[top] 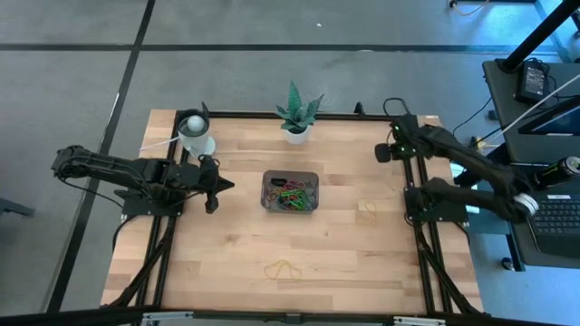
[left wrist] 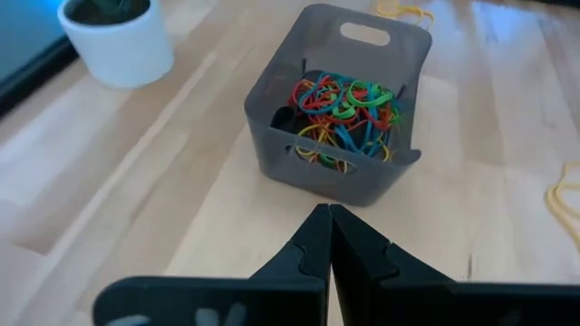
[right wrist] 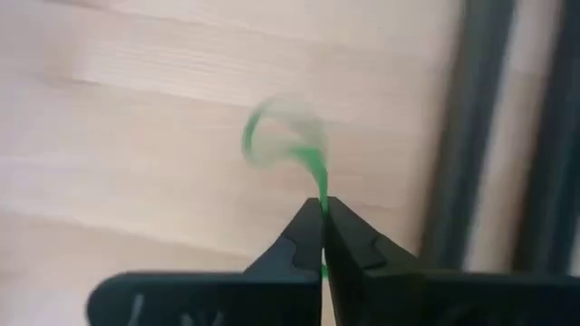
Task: Pick and place rubber bands into bin
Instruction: Put the green rubber band into the black bin
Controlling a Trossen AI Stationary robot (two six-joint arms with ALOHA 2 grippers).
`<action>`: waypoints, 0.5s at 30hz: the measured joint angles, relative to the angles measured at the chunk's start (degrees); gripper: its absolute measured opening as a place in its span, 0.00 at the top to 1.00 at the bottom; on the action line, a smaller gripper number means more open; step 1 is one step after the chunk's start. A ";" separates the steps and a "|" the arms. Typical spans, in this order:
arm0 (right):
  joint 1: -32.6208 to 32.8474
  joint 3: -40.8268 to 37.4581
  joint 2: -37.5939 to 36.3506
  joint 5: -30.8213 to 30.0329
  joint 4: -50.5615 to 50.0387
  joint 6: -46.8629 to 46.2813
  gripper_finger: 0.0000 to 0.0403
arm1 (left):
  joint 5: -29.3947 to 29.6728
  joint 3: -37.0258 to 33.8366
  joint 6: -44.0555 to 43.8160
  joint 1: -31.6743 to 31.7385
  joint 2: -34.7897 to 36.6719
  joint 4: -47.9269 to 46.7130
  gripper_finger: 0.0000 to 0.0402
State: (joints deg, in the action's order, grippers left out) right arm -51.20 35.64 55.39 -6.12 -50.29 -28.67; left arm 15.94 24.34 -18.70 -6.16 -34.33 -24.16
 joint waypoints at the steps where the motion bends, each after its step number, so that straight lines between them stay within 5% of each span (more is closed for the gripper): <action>1: 1.93 0.00 -2.56 0.22 -0.37 -1.77 1.00 | 0.00 0.00 1.39 -0.02 0.00 0.00 1.00; 8: 19.18 0.51 -14.02 -0.83 3.05 -16.88 1.00 | 1.95 0.00 9.61 -0.02 0.08 0.23 1.00; 15: 33.72 7.04 -8.41 -9.87 11.07 -22.20 1.00 | -0.71 -5.83 13.09 0.00 3.78 15.53 1.00</action>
State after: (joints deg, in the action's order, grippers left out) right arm -17.49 42.68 46.98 -16.00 -39.22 -50.87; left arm 15.23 18.51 -5.61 -6.15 -30.55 -8.64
